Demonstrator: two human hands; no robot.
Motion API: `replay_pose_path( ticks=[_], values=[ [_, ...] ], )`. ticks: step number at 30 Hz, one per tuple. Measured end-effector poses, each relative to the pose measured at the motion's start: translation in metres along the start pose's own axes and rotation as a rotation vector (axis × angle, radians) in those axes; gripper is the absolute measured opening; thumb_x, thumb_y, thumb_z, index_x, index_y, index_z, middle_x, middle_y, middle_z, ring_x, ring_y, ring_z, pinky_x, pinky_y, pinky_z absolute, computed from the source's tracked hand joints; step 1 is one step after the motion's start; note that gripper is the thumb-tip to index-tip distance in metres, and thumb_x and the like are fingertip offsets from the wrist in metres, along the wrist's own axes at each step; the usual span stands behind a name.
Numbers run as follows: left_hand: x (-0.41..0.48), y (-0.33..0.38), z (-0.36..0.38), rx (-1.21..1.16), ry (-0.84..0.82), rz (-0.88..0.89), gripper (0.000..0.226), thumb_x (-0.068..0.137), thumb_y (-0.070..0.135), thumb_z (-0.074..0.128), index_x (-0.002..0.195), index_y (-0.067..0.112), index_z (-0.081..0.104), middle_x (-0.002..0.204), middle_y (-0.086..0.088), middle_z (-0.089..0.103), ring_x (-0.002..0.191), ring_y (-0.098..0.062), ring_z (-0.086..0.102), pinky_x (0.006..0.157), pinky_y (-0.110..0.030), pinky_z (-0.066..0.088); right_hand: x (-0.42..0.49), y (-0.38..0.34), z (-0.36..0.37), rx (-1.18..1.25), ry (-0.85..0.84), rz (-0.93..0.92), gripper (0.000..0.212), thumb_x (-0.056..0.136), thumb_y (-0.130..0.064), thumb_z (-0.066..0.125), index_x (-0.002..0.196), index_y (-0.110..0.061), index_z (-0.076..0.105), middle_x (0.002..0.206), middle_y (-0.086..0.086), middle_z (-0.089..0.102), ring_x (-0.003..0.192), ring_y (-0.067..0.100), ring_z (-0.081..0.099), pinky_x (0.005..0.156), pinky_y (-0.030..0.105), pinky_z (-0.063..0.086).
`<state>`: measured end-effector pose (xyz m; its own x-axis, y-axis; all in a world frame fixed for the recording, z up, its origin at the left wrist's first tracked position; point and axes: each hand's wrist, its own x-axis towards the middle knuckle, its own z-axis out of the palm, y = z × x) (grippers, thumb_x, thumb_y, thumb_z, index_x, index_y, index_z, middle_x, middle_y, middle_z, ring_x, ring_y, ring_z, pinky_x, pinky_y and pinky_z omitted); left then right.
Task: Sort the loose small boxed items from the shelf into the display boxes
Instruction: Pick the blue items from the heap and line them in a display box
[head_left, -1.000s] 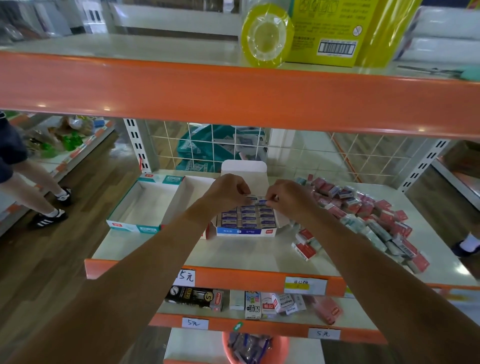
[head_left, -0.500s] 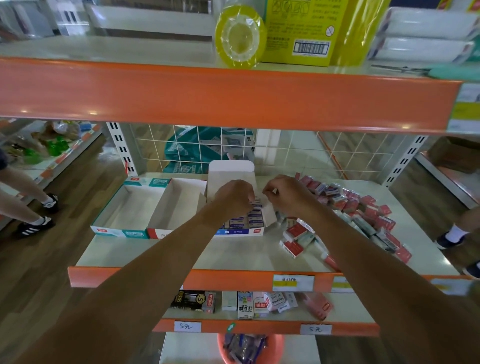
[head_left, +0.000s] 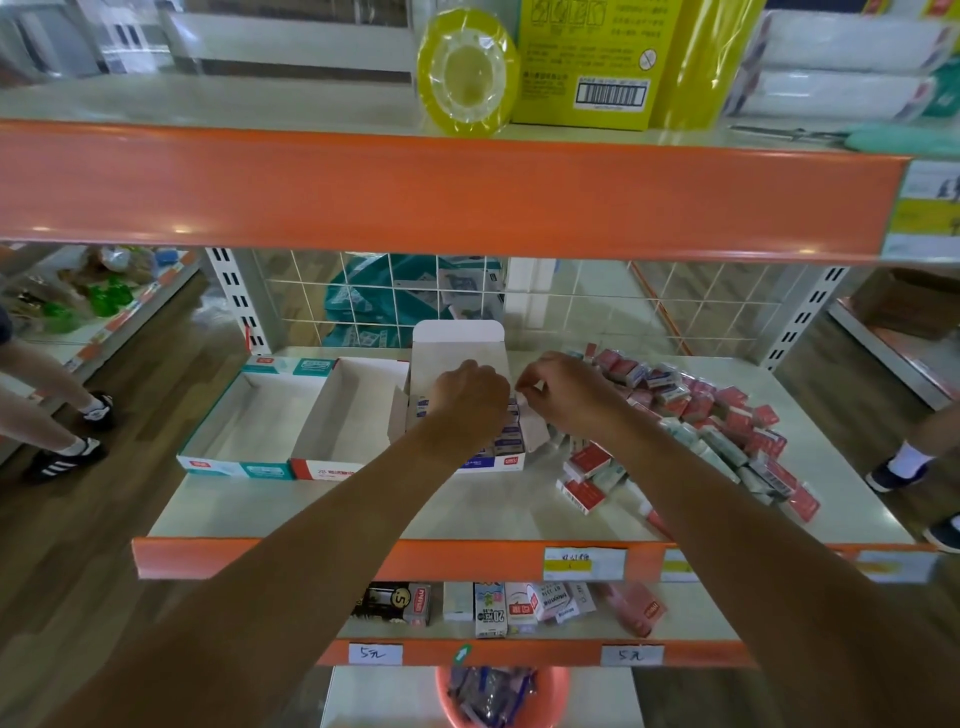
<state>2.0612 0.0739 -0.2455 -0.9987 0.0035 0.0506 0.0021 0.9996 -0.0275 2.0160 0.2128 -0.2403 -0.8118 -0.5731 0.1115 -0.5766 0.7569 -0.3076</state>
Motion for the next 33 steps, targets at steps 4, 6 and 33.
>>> replay_pose_path(
  ticks=[4, 6, 33],
  values=[
    [0.000, 0.001, -0.002, 0.008, 0.002, -0.006, 0.033, 0.091, 0.033, 0.062, 0.119, 0.017, 0.061, 0.113, -0.004, 0.063, 0.098, -0.020, 0.061, 0.091, -0.036, 0.050, -0.006, 0.002, -0.001, -0.018, -0.004, -0.001, 0.022, 0.096, -0.018, 0.053, 0.112, -0.014, 0.068, 0.114, 0.005, 0.064, 0.094, 0.019, 0.062, 0.084, 0.027, 0.048],
    [-0.001, 0.001, -0.002, -0.002, 0.009, 0.006, 0.035, 0.091, 0.031, 0.062, 0.123, 0.018, 0.058, 0.116, -0.004, 0.062, 0.101, -0.022, 0.061, 0.093, -0.039, 0.049, -0.011, 0.004, -0.003, -0.046, 0.011, -0.019, 0.025, 0.096, -0.016, 0.052, 0.116, -0.014, 0.066, 0.119, 0.005, 0.063, 0.100, 0.019, 0.062, 0.086, 0.027, 0.048],
    [0.007, 0.094, -0.024, -0.109, 0.172, 0.245, 0.025, 0.091, 0.010, 0.046, 0.112, 0.010, 0.059, 0.109, -0.009, 0.057, 0.101, -0.025, 0.054, 0.079, -0.035, 0.046, -0.103, 0.079, -0.045, -0.395, 0.100, 0.390, 0.036, 0.096, -0.042, 0.046, 0.128, -0.026, 0.052, 0.127, 0.001, 0.054, 0.117, 0.025, 0.050, 0.095, 0.040, 0.040]
  ],
)
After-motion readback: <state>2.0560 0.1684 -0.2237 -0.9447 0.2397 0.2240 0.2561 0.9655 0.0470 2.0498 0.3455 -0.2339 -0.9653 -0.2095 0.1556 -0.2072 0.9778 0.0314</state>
